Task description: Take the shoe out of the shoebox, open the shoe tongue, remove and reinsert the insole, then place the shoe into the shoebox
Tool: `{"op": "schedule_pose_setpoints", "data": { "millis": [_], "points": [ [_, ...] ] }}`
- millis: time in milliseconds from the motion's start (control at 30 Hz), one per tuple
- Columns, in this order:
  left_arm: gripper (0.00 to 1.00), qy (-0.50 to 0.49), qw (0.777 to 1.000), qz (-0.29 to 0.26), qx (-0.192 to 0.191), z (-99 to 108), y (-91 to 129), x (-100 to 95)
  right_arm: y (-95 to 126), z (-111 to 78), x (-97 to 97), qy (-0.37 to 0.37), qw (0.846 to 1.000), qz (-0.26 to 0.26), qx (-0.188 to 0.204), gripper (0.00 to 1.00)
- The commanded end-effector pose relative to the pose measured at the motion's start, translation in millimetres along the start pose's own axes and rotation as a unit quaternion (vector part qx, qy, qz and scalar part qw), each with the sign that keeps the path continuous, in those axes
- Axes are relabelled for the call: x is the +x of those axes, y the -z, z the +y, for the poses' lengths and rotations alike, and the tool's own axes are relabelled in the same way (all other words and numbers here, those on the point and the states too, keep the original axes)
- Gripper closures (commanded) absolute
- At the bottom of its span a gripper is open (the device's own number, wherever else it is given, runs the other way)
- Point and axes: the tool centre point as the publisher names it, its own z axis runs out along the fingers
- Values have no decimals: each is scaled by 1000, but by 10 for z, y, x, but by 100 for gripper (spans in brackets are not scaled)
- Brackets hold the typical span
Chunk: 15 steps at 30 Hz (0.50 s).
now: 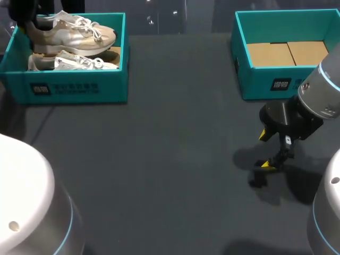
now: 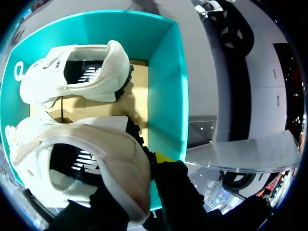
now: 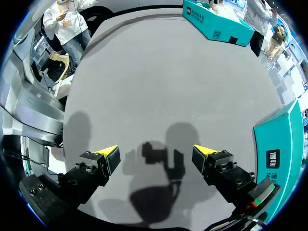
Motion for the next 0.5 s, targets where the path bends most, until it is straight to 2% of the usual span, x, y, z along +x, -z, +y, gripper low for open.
{"op": "schedule_pose_setpoints", "data": {
  "millis": [33,500],
  "points": [
    [100,2,1000,2,-2,27,-46,-57,-4,-3,13,0,1000,-1,1,0],
    [100,9,1000,11,-11,107,-217,-194,-4,-3,13,0,1000,-1,1,0]
  ]
}}
